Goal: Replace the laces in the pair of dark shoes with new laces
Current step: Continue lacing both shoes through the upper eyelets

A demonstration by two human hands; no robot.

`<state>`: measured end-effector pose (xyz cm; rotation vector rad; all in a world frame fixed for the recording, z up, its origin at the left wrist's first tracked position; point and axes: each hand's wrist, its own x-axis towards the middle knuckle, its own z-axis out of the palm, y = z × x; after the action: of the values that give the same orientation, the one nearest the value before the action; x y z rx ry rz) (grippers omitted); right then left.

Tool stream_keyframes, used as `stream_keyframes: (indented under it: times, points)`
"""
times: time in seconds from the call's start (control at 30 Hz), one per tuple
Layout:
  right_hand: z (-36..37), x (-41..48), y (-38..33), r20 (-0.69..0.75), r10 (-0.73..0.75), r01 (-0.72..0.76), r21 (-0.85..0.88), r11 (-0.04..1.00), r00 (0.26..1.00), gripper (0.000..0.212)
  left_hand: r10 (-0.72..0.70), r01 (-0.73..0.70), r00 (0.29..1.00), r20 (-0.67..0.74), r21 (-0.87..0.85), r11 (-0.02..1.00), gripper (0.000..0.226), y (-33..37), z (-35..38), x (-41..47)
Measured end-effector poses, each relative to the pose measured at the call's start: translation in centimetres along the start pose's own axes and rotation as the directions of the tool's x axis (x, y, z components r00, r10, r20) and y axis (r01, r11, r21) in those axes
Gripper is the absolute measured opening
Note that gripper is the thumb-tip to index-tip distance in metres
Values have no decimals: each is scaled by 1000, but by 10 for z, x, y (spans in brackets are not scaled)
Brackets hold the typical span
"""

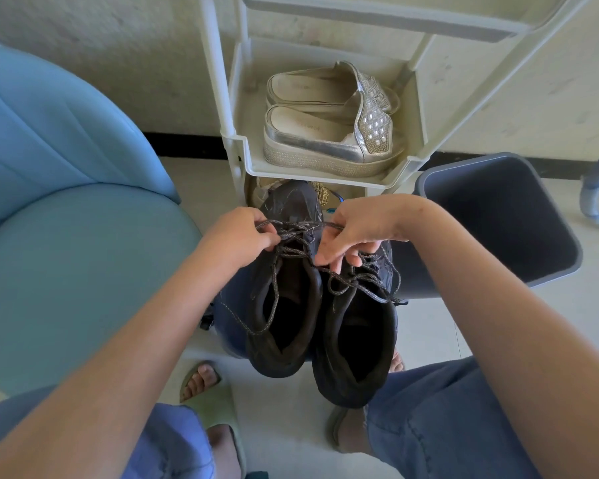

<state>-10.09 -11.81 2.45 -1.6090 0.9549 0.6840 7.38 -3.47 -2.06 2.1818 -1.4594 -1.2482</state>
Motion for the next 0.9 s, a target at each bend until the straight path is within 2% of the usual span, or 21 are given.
stream_keyframes:
  times: [0.1, 0.17, 0.23, 0.33, 0.37, 0.6, 0.77, 0.9]
  points:
    - [2, 6, 4, -138, -23, 29, 43, 999, 990, 14, 16, -15, 999, -36, 19, 1000, 9, 0, 1, 1]
    - [5, 12, 4, -303, -100, 106, 3, 994, 948, 6, 13, -13, 999, -45, 11, 1000, 12, 0, 0, 2]
    - [11, 18, -1, -391, -202, 198, -50, 979, 898, 8, 0, 0, 999, -50, -3, 1000, 11, -1, 0, 4]
    - [23, 28, -12, -374, -251, 209, -149, 966, 893, 7, -39, 39, 996, -76, -4, 999, 11, -2, 1, 7]
    - [26, 31, -13, -368, -249, 197, -174, 965, 896, 12, -47, 49, 995, -85, 15, 999, 12, -2, 1, 8]
    - [33, 38, -14, -374, -221, 162, -181, 970, 901, 19, -69, 67, 994, -90, -32, 997, 4, -5, 4, 12]
    - [21, 26, -10, -308, -196, 183, -72, 981, 931, 12, -122, 125, 987, 106, -22, 992, 20, 1, -1, 4]
    - [15, 20, -10, -241, -228, 222, -52, 974, 944, 7, -139, 142, 987, 86, -29, 989, 19, -1, 0, 1]
